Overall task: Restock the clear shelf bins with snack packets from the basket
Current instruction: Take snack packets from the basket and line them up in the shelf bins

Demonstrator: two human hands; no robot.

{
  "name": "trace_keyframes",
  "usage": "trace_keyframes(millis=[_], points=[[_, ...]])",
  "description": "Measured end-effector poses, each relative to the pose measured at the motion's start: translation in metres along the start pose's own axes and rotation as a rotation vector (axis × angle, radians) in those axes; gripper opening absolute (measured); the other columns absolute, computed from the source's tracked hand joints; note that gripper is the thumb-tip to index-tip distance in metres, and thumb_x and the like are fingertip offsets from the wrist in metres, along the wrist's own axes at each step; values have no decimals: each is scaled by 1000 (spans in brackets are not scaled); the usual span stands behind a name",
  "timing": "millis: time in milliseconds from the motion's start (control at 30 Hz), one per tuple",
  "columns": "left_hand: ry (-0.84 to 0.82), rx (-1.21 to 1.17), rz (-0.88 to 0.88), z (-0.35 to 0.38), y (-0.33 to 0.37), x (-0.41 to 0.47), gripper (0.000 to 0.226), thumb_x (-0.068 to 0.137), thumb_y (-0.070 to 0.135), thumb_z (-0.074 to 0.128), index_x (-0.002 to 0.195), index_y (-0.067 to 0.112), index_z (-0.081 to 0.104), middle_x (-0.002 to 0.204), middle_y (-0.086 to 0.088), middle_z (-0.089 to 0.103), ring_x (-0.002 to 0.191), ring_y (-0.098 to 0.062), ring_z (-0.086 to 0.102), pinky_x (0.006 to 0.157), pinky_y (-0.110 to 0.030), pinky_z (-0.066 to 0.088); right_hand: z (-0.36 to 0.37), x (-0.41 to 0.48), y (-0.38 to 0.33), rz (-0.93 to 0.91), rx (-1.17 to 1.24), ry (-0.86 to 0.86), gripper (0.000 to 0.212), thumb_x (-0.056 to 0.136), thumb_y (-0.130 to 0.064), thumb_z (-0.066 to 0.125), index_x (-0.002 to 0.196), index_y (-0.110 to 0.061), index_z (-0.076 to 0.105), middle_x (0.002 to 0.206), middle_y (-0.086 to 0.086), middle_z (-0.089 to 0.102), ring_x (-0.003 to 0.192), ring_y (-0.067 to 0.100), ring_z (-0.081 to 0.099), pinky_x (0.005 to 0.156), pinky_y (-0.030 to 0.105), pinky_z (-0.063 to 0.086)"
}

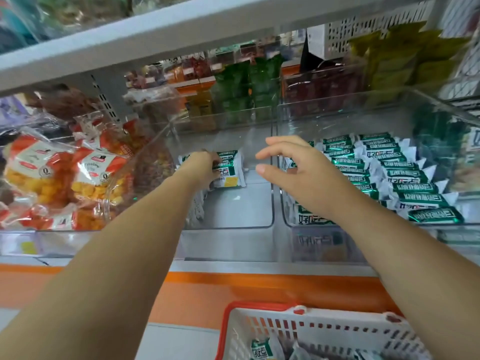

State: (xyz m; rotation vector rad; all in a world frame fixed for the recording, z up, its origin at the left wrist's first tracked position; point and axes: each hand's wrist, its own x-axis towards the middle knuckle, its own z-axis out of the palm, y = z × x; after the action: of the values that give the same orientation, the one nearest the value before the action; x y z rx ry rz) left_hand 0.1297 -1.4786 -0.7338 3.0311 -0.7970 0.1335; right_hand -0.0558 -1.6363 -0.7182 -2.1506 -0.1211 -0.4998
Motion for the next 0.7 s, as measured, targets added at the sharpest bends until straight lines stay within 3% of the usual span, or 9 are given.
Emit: trace_keyframes(millis=[233, 367, 500, 600, 700], points=[[38, -45, -55, 4, -4, -2, 45, 90, 22, 62, 133, 19, 52, 124, -11, 48, 106, -30, 56, 90, -40, 46, 1, -1, -2, -3, -13, 7, 21, 90, -30, 59, 109, -23, 65, 125, -17, 42, 119, -5, 40, 101, 20, 32], [48, -73, -82, -9, -7, -13, 45, 87, 26, 66, 130, 24, 53, 130, -9, 44, 114, -30, 52, 93, -43, 47, -2, -4, -3, -18, -47, -5, 24, 90, -33, 57, 114, -29, 62, 140, -11, 40, 124, -1, 39, 106, 24, 32], [162, -247, -36, -26, -1, -49, 35, 89, 24, 63, 124, 23, 58, 128, -9, 46, 112, -28, 52, 95, -41, 45, -1, -16, -4, -71, -188, 65, 29, 90, -34, 58, 118, -27, 61, 141, -9, 42, 129, 7, 38, 101, 18, 23], [415, -413, 89, -30, 14, -103, 26, 89, 15, 62, 114, 18, 64, 115, -5, 55, 99, -19, 56, 86, -32, 45, 10, -31, -9, -286, -327, 205, 17, 88, -27, 60, 99, -18, 68, 118, 0, 60, 114, 19, 50, 98, 22, 28], [612, -514, 263, -17, 26, -160, 19, 87, 6, 57, 103, 10, 66, 99, -3, 61, 85, -10, 55, 76, -24, 43, 27, -56, -12, -585, -462, 278, 9, 84, -17, 61, 83, -12, 69, 93, 3, 66, 93, 23, 56, 86, 35, 40]])
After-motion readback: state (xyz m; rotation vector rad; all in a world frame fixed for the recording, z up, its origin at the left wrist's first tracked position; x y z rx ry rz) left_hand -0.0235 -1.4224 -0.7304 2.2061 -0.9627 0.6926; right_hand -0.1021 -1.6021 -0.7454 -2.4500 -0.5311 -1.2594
